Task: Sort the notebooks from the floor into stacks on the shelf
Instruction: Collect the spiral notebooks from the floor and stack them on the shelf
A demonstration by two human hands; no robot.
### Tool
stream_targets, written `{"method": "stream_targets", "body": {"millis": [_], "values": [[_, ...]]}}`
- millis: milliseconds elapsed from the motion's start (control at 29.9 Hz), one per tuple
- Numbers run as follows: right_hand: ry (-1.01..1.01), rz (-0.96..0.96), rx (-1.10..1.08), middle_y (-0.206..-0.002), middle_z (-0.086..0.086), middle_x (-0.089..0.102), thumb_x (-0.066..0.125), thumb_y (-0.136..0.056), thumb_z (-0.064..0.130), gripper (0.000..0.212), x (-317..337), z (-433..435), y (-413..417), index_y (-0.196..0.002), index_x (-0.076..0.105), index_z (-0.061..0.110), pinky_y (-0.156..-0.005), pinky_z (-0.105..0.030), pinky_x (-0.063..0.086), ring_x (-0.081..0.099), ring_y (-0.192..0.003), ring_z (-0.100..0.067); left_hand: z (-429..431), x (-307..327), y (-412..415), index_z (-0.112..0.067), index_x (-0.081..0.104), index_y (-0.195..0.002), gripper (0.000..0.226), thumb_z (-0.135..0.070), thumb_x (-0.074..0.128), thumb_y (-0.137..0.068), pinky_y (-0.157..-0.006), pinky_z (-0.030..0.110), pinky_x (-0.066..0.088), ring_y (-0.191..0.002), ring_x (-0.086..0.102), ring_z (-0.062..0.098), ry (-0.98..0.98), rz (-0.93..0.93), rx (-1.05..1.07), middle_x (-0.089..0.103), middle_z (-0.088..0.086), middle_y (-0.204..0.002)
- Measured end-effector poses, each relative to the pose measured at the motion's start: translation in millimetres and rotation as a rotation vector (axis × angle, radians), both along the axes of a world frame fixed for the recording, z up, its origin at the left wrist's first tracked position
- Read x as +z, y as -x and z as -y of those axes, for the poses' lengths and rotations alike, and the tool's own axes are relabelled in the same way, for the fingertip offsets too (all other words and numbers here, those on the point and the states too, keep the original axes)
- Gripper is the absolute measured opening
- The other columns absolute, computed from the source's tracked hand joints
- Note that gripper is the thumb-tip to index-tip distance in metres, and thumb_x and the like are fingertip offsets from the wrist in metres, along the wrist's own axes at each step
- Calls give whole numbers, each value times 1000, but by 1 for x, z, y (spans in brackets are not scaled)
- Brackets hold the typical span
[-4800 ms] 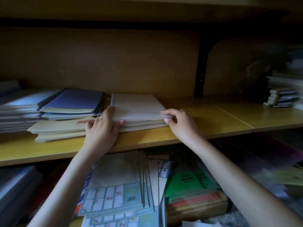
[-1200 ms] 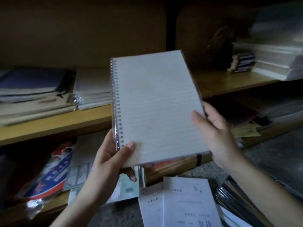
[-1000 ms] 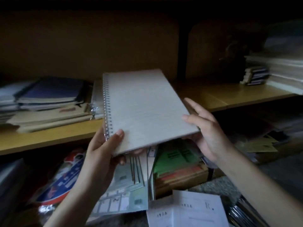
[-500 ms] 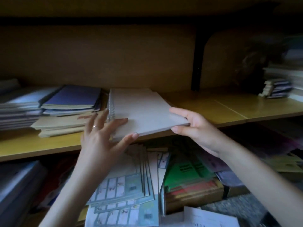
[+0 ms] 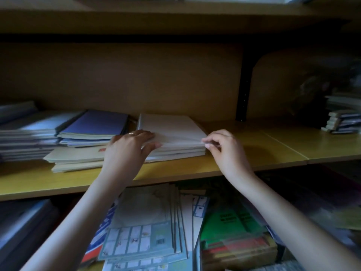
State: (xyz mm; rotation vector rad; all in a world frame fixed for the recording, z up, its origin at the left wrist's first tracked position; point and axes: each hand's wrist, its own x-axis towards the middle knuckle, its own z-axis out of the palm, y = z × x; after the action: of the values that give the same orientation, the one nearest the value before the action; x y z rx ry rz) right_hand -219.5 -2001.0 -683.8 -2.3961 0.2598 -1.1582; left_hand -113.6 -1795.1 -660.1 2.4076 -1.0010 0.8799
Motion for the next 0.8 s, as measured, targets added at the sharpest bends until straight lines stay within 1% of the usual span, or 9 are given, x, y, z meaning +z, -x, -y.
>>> {"method": "stream_targets", "body": {"millis": [100,167,234,368,502,569,702,803], "values": [[68,19,-43,-107,6,60,56,-92,14,17,0,-1,-8,-102,69,16,-69,-2,37,52,-90,-1,2,-1,-7,-23,66,-116,40,-49,51,-91,-84,34,43,-106,62,25,33,-3,9,64,-3,-124],[85,24,-53,-107,7,61,55,-92,15,17,0,-1,-12,-102,68,17,-69,-7,42,55,-89,-3,4,-3,-10,-24,64,-120,39,-47,50,-91,-85,34,42,-110,59,24,43,-21,25,61,-4,-127],[100,39,-62,-108,7,62,55,-93,15,17,-1,-1,-17,-102,68,18,-69,-14,47,58,-90,-6,6,-6,-13,-23,63,-120,39,-46,50,-91,-85,34,42,-111,58,24,61,-19,33,61,-3,-126],[120,64,-65,-109,9,62,54,-93,17,18,-7,0,-24,-104,68,19,-64,-18,50,60,-88,-6,7,-12,-15,-23,63,-118,38,-45,51,-90,-84,35,44,-109,59,24,100,5,50,62,-2,-124],[220,33,-60,-109,7,61,51,-95,20,19,-7,-3,-26,-107,66,20,-58,-29,54,61,-83,-11,4,-14,-24,-27,59,-122,38,-46,49,-92,-86,36,43,-114,55,22,129,-57,57,56,-5,-130],[242,21,-67,-111,6,61,51,-95,19,20,-7,-4,-26,-107,66,20,-58,-28,54,62,-83,-12,4,-15,-27,-26,57,-124,39,-46,47,-92,-87,37,43,-114,53,24,110,-77,38,54,-4,-132],[260,10,-88,-113,6,61,49,-96,19,20,-7,-5,-26,-108,65,19,-52,-17,44,63,-82,-12,6,-16,-30,-21,53,-127,41,-44,43,-94,-89,40,43,-121,46,27,80,-112,6,50,2,-134],[243,15,-108,-112,6,61,48,-96,19,20,-8,-6,-27,-106,65,19,-55,-23,47,63,-82,-15,6,-16,-29,-19,52,-127,40,-41,43,-95,-90,38,42,-125,41,26,62,-115,-12,48,4,-134]]}}
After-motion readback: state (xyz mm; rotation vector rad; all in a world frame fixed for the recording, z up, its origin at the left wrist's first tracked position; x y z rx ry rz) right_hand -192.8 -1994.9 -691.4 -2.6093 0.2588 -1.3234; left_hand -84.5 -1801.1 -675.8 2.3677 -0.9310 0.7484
